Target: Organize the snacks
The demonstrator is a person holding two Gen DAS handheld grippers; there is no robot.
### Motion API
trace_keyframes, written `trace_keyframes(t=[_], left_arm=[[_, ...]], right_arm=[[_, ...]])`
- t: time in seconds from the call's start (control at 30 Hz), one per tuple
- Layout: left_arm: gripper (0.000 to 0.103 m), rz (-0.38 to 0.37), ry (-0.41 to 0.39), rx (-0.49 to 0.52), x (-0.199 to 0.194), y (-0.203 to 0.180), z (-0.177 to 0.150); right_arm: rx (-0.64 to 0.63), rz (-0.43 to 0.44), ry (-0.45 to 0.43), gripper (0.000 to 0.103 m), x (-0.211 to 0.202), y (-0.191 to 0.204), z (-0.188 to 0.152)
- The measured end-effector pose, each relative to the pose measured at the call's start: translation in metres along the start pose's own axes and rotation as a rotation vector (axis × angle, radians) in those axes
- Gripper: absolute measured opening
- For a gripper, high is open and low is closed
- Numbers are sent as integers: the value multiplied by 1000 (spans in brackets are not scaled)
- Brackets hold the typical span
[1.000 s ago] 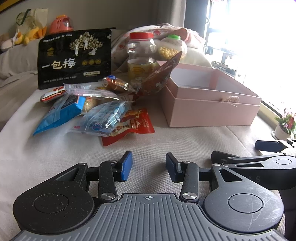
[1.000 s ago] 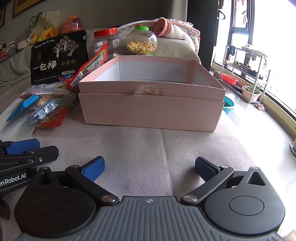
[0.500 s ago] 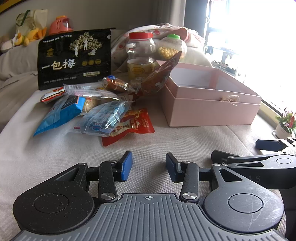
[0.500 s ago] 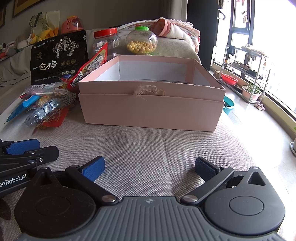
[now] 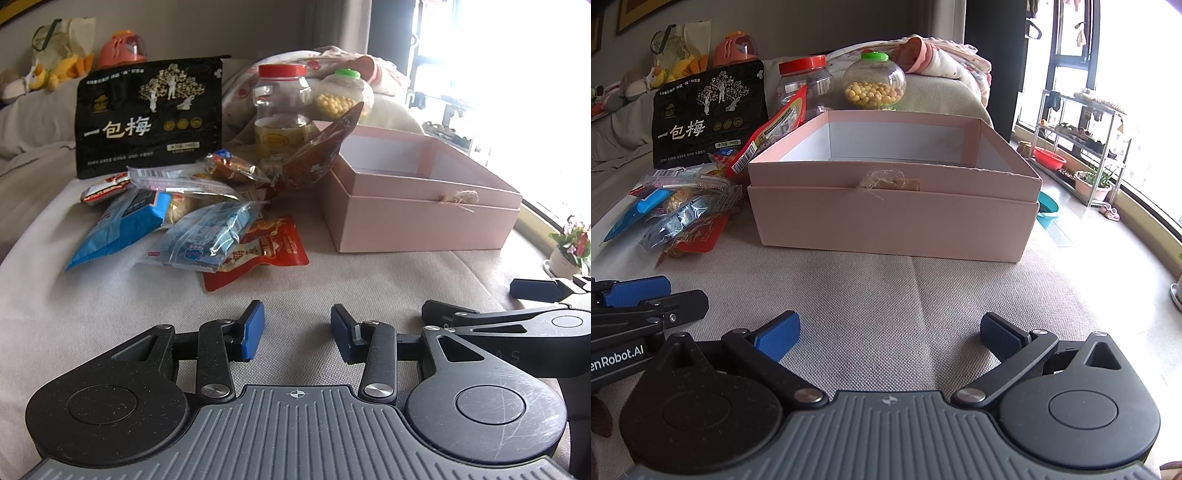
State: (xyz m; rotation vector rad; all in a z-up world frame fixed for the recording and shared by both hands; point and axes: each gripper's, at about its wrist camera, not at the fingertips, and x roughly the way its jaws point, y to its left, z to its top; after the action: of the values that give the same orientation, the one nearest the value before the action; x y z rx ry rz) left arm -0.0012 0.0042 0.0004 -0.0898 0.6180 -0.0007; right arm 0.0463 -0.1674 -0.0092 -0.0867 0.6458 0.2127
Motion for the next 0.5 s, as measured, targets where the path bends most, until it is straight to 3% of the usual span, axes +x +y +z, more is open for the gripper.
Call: trace_keyframes(t=[0.5], left_arm=[[45, 9, 2, 11, 1, -3, 1]], right_arm=[[0, 1, 0, 103, 0, 0, 0]])
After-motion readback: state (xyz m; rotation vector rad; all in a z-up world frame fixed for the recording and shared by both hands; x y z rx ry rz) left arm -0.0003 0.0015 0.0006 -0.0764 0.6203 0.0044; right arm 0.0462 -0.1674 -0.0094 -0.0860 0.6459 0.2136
